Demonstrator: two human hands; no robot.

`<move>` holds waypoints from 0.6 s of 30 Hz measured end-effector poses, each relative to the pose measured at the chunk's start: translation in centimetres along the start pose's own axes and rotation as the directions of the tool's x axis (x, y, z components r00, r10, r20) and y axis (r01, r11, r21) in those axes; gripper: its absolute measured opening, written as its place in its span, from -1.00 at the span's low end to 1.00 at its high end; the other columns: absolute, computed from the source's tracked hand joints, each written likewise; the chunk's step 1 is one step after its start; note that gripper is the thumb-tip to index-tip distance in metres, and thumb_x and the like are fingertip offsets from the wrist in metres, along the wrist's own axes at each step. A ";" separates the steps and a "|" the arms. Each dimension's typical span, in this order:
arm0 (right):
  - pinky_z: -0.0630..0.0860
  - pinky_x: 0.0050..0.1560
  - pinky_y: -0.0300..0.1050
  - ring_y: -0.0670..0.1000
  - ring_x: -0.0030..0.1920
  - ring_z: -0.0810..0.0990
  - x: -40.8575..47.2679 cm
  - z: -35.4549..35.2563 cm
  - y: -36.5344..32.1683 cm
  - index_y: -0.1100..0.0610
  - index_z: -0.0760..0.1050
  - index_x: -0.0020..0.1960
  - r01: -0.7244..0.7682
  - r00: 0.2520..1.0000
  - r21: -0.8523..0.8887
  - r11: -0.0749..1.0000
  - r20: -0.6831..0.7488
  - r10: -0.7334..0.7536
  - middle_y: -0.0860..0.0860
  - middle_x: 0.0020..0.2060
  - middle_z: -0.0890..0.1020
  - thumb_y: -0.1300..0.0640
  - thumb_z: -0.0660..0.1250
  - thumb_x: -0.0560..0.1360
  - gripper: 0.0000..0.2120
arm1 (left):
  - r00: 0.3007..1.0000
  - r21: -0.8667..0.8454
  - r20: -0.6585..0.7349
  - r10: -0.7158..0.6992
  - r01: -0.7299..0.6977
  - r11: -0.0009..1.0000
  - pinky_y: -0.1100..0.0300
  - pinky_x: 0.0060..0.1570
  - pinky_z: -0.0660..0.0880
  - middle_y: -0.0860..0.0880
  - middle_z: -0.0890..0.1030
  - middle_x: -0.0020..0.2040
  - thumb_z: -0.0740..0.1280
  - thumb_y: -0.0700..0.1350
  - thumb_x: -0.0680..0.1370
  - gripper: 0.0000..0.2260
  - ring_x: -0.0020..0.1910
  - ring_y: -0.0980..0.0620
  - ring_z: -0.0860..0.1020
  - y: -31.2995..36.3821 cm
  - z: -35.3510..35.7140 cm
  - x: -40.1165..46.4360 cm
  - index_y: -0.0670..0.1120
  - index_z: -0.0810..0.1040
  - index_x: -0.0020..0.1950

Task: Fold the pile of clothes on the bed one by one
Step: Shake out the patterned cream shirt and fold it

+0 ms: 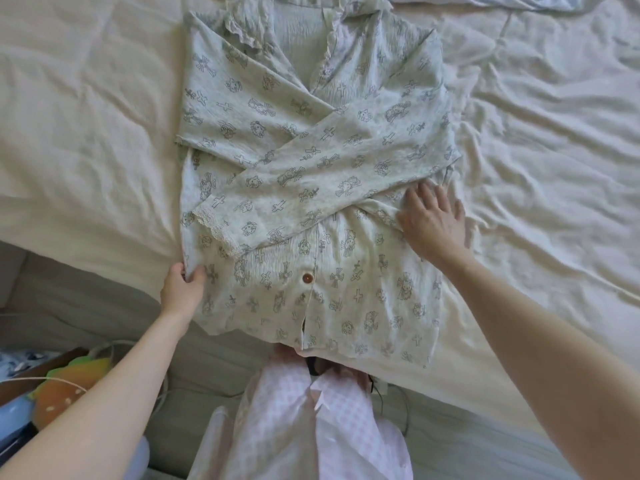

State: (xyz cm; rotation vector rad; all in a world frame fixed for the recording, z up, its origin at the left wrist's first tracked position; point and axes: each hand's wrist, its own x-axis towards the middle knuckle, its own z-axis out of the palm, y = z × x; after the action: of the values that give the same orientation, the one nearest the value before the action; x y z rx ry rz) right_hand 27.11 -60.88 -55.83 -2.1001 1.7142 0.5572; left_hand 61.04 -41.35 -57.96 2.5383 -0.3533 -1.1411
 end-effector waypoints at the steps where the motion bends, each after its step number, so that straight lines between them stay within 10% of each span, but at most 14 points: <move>1: -0.07 0.47 0.28 0.10 0.53 -0.07 0.4 0.1 0.4 0.02 0.01 0.54 -0.007 0.999 0.015 1.000 0.041 0.006 0.01 0.55 -0.02 -0.11 -0.04 0.63 -0.48 | 0.999 -0.014 0.036 -0.017 0.017 1.000 0.05 0.03 0.40 -0.13 0.53 0.07 0.23 -0.04 0.60 -0.78 0.08 -0.16 0.49 -0.4 -0.1 -0.1 -0.16 0.45 0.14; 8: 0.38 0.16 0.09 0.24 0.28 0.37 -4.8 2.5 2.0 0.20 0.34 0.31 -0.062 0.994 0.393 0.918 -0.056 0.091 0.18 0.30 0.37 0.19 0.09 0.60 -0.70 | 0.983 0.003 0.169 -0.065 0.065 0.998 0.14 0.00 0.34 -0.07 0.53 0.02 0.29 -0.12 0.58 -0.83 0.00 -0.04 0.47 -3.0 -1.1 -2.3 -0.17 0.50 0.12; 12: 0.40 0.02 -0.09 0.10 0.06 0.49 -10.9 5.5 2.1 0.24 0.38 0.30 -0.255 0.916 0.618 0.744 -0.091 0.390 0.11 0.09 0.49 0.18 0.17 0.58 -0.69 | 0.972 -0.032 0.214 -0.095 0.104 0.994 0.15 -0.05 0.36 -0.08 0.55 0.02 0.33 -0.17 0.55 -0.82 -0.04 -0.02 0.49 -4.5 -1.4 -4.4 -0.17 0.51 0.14; 18: 0.43 -0.19 -0.10 0.04 -0.19 0.50 -16.6 10.3 2.0 0.16 0.42 0.04 -0.541 0.829 0.720 0.434 0.369 0.421 0.02 -0.20 0.52 -0.05 0.28 0.52 -0.73 | 0.938 -0.057 0.301 -0.174 0.200 0.978 0.12 -0.09 0.47 -0.11 0.61 0.06 0.36 -0.12 0.54 -0.73 -0.07 -0.03 0.57 -7.7 -2.3 -7.1 -0.21 0.53 0.20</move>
State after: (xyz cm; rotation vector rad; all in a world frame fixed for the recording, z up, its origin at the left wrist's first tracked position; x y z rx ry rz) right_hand 21.41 -42.14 -56.01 -0.8772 1.9613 -0.0089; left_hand 58.83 -31.30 -54.85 2.3666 -0.1289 -1.5785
